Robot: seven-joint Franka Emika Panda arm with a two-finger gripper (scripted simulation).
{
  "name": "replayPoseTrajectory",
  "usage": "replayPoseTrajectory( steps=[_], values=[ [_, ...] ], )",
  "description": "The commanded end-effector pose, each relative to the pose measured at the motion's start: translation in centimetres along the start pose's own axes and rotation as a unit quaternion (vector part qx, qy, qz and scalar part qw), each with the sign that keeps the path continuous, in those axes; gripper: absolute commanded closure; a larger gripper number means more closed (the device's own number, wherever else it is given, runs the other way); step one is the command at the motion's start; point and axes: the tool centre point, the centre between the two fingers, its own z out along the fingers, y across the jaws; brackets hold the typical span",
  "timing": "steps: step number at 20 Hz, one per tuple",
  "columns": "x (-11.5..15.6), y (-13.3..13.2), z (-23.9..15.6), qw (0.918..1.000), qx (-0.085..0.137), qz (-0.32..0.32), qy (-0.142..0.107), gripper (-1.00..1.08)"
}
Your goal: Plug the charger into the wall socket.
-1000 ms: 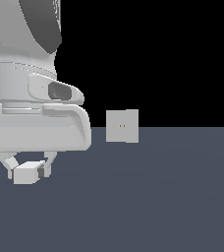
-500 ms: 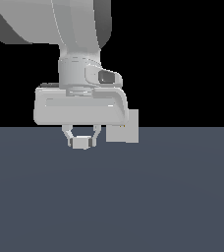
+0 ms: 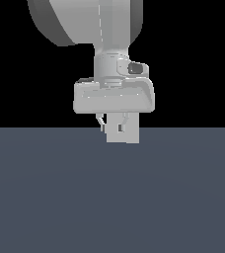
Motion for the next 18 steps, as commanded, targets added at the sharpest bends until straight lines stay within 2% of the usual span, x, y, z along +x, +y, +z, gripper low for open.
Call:
replayPoseTrajectory(
  steps=[1, 11, 18],
  values=[
    [0.6, 0.6, -0.3, 1.0000, -0.001, 0.009, 0.000, 1.08],
    [0.9, 0.9, -0.3, 0.9999, -0.001, 0.012, 0.000, 1.08],
    [2.5, 0.9, -0.2, 0.9999, -0.001, 0.012, 0.000, 1.08]
  ],
)
